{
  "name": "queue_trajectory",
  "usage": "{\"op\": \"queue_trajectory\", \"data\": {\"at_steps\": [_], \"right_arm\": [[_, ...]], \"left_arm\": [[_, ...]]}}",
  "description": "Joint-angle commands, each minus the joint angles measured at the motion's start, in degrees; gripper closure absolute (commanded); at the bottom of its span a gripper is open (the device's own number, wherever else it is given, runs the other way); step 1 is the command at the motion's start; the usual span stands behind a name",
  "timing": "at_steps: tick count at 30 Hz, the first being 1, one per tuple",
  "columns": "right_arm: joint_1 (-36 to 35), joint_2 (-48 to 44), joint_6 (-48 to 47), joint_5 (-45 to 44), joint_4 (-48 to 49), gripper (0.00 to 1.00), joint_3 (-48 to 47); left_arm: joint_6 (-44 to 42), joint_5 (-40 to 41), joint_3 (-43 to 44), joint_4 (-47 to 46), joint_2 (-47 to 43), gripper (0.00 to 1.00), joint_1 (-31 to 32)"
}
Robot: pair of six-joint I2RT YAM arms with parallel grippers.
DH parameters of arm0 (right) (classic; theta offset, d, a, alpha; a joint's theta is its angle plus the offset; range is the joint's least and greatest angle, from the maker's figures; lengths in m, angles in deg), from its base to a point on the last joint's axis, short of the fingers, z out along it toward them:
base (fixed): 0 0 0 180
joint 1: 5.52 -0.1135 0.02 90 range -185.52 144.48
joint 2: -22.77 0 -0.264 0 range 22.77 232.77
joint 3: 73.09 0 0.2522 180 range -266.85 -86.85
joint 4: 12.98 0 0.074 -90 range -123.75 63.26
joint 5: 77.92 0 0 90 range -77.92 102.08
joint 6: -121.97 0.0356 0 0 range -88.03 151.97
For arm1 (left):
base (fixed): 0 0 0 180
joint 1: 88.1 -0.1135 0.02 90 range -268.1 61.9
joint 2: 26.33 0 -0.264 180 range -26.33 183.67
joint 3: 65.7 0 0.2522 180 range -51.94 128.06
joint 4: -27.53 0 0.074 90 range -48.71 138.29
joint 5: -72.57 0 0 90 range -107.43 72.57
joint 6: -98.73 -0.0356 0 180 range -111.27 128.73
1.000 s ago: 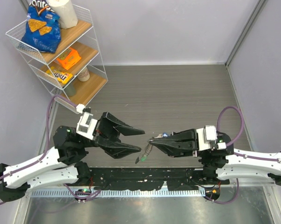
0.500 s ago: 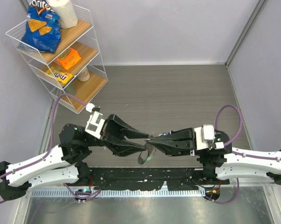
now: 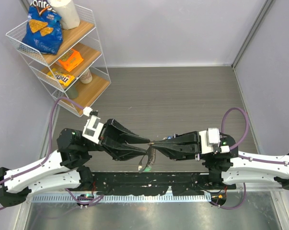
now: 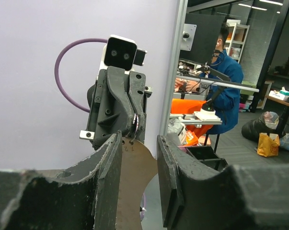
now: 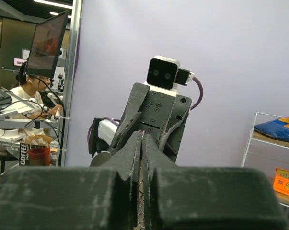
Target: Put the keys on the keyring
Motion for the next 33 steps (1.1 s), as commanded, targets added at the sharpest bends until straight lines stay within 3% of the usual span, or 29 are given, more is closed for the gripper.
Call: {"op": "queue_trajectory", "data": {"at_steps": [1, 14, 21, 26, 33], "right_arm": [[-0.1, 0.0, 0.2, 0.2, 1.8, 0.95, -2.7], [-0.1, 0.3, 0.2, 0.6, 1.0, 0.95, -3.1], [-0.1, 0.2, 0.5, 0.7, 1.3, 0.95, -2.9], [-0.1, 0.3, 0.9, 0.9, 1.5, 0.95, -2.8], [-0.1, 0.3, 2.2, 1.4, 1.5, 0.95, -2.9]], "left_arm": [[0.2, -0.3, 2.3, -1.6, 0.1, 0.61, 0.1], [0.2, -0.5, 2.9, -1.6, 0.8, 0.68, 0.1], [0.2, -1.0, 3.1, -1.5, 1.0, 0.82, 0.1], [0.2, -1.3, 3.3, -1.4, 1.2, 1.00, 0.1], [-0.3, -2.0, 3.6, -1.1, 1.4, 1.00, 0.1]]}}
